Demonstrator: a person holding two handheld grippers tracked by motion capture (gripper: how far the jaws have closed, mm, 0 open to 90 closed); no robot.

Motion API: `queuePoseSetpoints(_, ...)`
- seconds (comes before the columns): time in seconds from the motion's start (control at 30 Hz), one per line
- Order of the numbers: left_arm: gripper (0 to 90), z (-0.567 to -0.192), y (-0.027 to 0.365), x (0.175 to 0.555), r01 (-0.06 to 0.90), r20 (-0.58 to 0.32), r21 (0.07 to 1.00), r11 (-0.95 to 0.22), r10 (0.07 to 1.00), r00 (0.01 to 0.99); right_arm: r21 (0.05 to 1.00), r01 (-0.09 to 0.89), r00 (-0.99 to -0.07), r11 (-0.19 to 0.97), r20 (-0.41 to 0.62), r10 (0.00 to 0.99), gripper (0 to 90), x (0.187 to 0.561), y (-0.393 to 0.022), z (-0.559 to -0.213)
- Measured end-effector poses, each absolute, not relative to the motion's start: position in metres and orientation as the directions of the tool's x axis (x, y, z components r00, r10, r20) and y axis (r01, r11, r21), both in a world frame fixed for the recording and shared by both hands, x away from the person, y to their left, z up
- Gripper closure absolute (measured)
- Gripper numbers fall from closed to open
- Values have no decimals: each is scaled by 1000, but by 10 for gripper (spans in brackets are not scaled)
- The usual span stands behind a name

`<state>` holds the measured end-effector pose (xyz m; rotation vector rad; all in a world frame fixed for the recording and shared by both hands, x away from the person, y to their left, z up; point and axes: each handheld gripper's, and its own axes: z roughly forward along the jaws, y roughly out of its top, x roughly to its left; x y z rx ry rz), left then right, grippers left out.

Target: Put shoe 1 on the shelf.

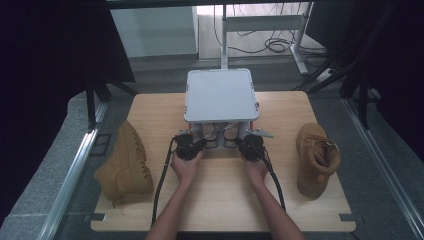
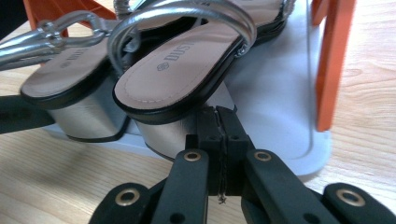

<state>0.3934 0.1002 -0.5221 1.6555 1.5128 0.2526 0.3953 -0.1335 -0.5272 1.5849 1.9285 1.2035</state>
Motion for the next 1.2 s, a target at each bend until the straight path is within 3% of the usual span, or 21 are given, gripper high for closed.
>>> queuePoseSetpoints(0.77,881,-524,100,394,713,-408,689,130,883,234,783,622,-312,4,244,918,892,397,-122,-531)
queuePoseSetpoints(1.2,857,-513,105,371,697,-394,712,89,872,291,789,615,-342,0,267,901,876,377,-130,-521)
